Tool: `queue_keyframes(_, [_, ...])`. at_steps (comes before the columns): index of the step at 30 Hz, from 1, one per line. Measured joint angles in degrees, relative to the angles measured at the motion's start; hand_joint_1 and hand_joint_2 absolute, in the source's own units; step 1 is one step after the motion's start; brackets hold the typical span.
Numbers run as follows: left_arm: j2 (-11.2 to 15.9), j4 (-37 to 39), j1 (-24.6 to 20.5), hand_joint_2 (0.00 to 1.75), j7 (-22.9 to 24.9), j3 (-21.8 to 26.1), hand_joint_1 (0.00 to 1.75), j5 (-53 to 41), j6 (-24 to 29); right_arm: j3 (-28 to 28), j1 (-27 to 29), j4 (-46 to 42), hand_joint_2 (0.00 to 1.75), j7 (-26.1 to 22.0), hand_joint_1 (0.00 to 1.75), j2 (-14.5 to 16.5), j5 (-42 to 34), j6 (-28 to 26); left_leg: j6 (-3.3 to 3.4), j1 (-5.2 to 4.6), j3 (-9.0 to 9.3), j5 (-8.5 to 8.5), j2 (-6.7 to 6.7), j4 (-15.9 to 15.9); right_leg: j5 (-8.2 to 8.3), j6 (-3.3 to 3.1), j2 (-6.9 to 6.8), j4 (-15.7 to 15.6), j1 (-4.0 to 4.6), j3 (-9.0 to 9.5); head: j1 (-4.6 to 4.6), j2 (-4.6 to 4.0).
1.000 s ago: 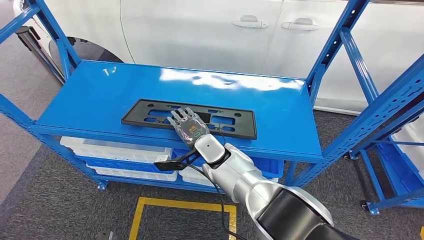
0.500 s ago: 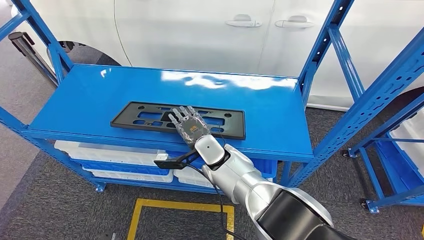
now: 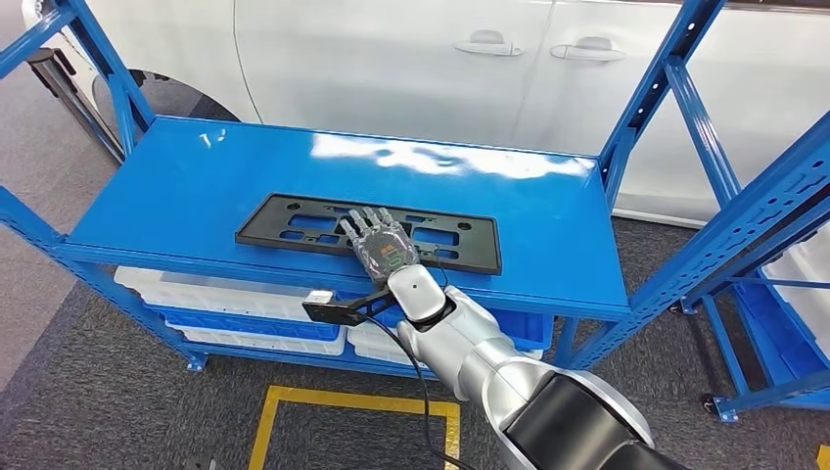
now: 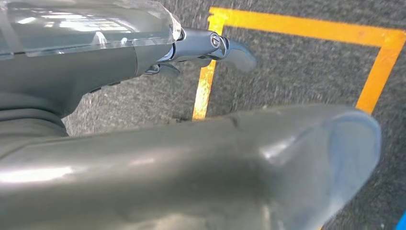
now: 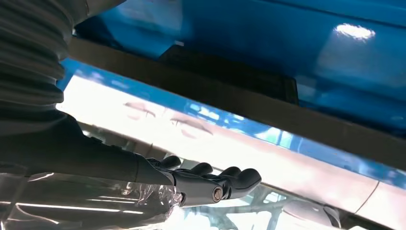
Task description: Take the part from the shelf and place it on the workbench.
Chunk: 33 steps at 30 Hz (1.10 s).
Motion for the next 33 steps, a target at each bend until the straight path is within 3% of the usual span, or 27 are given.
queue_keyframes(2, [-0.1, 0.0, 0.1, 0.00, -0.2, 0.0, 0.00, 0.2, 0.0, -1.2, -0.1, 0.0, 0.00, -1.3, 0.00, 0.0, -1.8, 0.0, -0.34, -0.10, -0.05, -0.07, -0.04, 0.0, 2.37, -0.85, -0.06, -6.7, 0.45, 3.19, 0.00, 0.00])
queue_keyframes(3, [-0.1, 0.0, 0.1, 0.00, -0.2, 0.0, 0.00, 0.2, 0.0, -1.8, -0.2, 0.0, 0.00, -1.9, 0.00, 0.1, -2.5, -0.1, -0.63, -0.07, -0.09, -0.09, -0.04, 0.0, 2.60, -1.14, -0.08, -8.2, 0.69, 3.81, 0.00, 0.00])
queue_keyframes(7, [0.0, 0.0, 0.3, 0.00, -0.6, 0.1, 0.00, 0.3, 0.0, -3.6, -0.2, -0.2, 0.00, -3.3, 0.00, 0.2, -4.2, -0.9, -1.85, -0.04, -0.36, -1.03, 0.10, 0.9, 3.01, -1.98, -0.13, -9.5, 0.42, 4.34, 0.00, 0.00])
queue_keyframes(8, [0.0, 0.0, 0.3, 0.00, -0.7, 0.1, 0.00, 0.3, 0.0, -3.8, -0.2, -0.4, 0.00, -3.6, 0.00, 0.2, -4.4, -1.2, -2.02, -0.06, -1.25, -2.37, 0.13, 3.0, 3.19, -2.21, -0.19, -9.8, 0.23, 4.57, 0.00, 0.00])
queue_keyframes(10, [0.1, 0.0, 0.4, 0.00, -0.8, 0.1, 0.00, 0.3, 0.0, -4.0, -0.2, -0.4, 0.00, -3.8, 0.00, 0.2, -4.7, -1.5, -2.30, 0.02, -4.62, -6.05, 0.13, 10.4, 3.23, -2.45, -0.27, -10.0, 0.28, 4.69, 0.00, 0.00])
queue_keyframes(12, [0.1, 0.0, 0.5, 0.00, -0.8, 0.1, 0.00, 0.4, 0.0, -4.0, 0.0, -0.4, 0.00, -3.9, 0.00, 0.2, -4.8, -1.6, -2.56, 0.07, -7.34, -7.63, 0.14, 15.9, 3.13, -2.53, -0.25, -9.8, 0.39, 4.66, 0.00, 0.00])
queue_keyframes(13, [0.1, 0.0, 0.6, 0.00, -0.9, 0.1, 0.00, 0.4, 0.0, -4.0, 0.0, -0.4, 0.00, -4.0, 0.00, 0.2, -4.8, -1.6, -2.61, 0.07, -7.20, -6.74, 0.14, 15.5, 3.04, -2.50, -0.22, -9.6, 0.40, 4.65, 0.00, 0.00])
queue_keyframes(14, [0.2, 0.0, 0.6, 0.00, -0.9, 0.1, 0.00, 0.4, 0.0, -4.0, 0.1, -0.5, 0.00, -4.1, 0.00, 0.2, -4.8, -1.7, -2.59, 0.07, -5.97, -4.94, 0.16, 12.9, 2.90, -2.43, -0.18, -9.4, 0.37, 4.66, 0.00, 0.00])
queue_keyframes(15, [0.3, 0.0, 0.6, 0.00, -1.0, 0.1, 0.00, 0.4, 0.0, -4.0, 0.1, -0.5, 0.00, -4.1, 0.00, 0.2, -4.7, -1.7, -2.52, 0.08, -3.99, -2.86, 0.21, 8.7, 2.71, -2.27, -0.15, -9.1, 0.34, 4.67, 0.00, 0.00])
queue_keyframes(17, [0.3, 0.0, 0.5, 0.00, -1.1, 0.1, 0.00, 0.5, 0.0, -4.0, 0.0, -0.5, 0.00, -4.2, 0.00, 0.2, -4.7, -1.8, -2.05, -0.06, -0.77, -0.56, 0.23, 2.1, 2.34, -1.81, -0.08, -8.5, 0.55, 4.47, 0.00, 0.00])
queue_keyframes(18, [0.3, 0.0, 0.5, 0.00, -1.1, 0.1, 0.00, 0.5, 0.0, -4.0, 0.0, -0.5, 0.00, -4.2, 0.00, 0.2, -4.7, -1.8, -1.74, -0.14, -0.14, -0.34, 0.20, 0.7, 2.25, -1.57, -0.06, -8.3, 0.67, 4.34, 0.01, 0.00])
queue_keyframes(22, [0.3, 0.0, 0.6, 0.00, -1.2, 0.2, 0.00, 0.5, 0.0, -4.0, 0.0, -0.5, 0.00, -4.4, 0.00, 0.2, -4.4, -1.8, -0.38, -0.08, -0.21, -0.05, 0.05, 0.3, 1.52, -0.47, -0.06, -7.3, 0.59, 3.79, 0.00, 0.00])
queue_keyframes(24, [0.3, 0.0, 0.6, 0.00, -1.2, 0.2, 0.00, 0.5, 0.0, -4.0, 0.0, -0.4, 0.00, -4.6, 0.00, 0.2, -4.1, -1.8, 0.11, 0.01, -0.24, 0.16, 0.10, 0.1, -1.45, 0.23, -0.07, -2.6, 0.31, 1.68, 0.01, 0.00])
queue_keyframes(26, [0.3, 0.0, 0.6, 0.00, -1.2, 0.4, 0.00, 0.5, 0.0, -4.0, 0.3, -0.4, 0.00, -4.7, 0.00, 0.1, -3.9, -1.8, 0.25, -0.02, -0.37, 0.19, 0.13, 0.1, -5.07, 0.66, -0.08, 5.3, 0.07, -2.01, 0.01, 0.00])
queue_keyframes(27, [0.3, 0.0, 0.6, 0.00, -1.2, 0.4, 0.00, 0.5, 0.0, -4.0, 0.4, -0.3, 0.44, -4.7, 0.00, 0.1, -3.8, -1.8, 0.26, -0.02, -0.40, 0.19, 0.13, 0.1, -5.80, 0.76, -0.08, 8.0, -0.04, -3.33, 0.01, 0.00])
queue_keyframes(28, [0.3, 0.0, 0.6, 0.00, -1.2, 0.5, 0.00, 0.5, 0.0, -4.0, 0.6, -0.2, 0.87, -4.7, 0.00, 0.1, -3.6, -1.8, 0.25, -0.02, -0.40, 0.19, 0.12, 0.2, -5.44, 0.75, -0.09, 8.7, -0.13, -3.65, 0.01, 0.00])
queue_keyframes(29, [0.3, 0.0, 0.6, 0.00, -1.2, 0.5, 0.00, 0.4, 0.0, -4.0, 0.6, -0.2, 1.31, -4.6, 0.00, 0.1, -3.4, -1.9, 0.23, -0.03, -0.38, 0.18, 0.08, 0.2, -3.99, 0.63, -0.09, 6.9, -0.18, -2.76, 0.01, 0.00])
queue_keyframes(30, [0.3, 0.0, 0.6, 0.00, -1.2, 0.5, 0.00, 0.4, 0.0, -4.0, 0.6, -0.1, 1.75, -4.5, 0.00, 0.1, -3.1, -1.9, 0.19, -0.04, -0.32, 0.16, 0.04, 0.2, -1.89, 0.37, -0.09, 3.0, -0.17, -0.87, 0.01, 0.00])
queue_keyframes(32, [0.2, 0.0, 0.5, 0.00, -1.2, 0.5, 0.00, 0.4, 0.0, -3.9, 0.4, -0.1, 1.75, -4.1, 0.00, 0.1, -2.1, -2.2, -0.11, -0.12, -0.27, 0.12, -0.02, 0.2, 1.18, -0.32, -0.09, -5.1, 0.12, 3.10, 0.01, 0.00])
queue_keyframes(33, [0.2, 0.0, 0.5, 0.00, -1.2, 0.5, 0.00, 0.3, 0.0, -3.8, 0.4, -0.1, 1.75, -3.9, 0.00, 0.1, -1.4, -2.5, -0.40, -0.13, -0.28, 0.13, -0.02, 0.2, 1.79, -0.60, -0.10, -7.3, 0.32, 4.14, 0.01, 0.00])
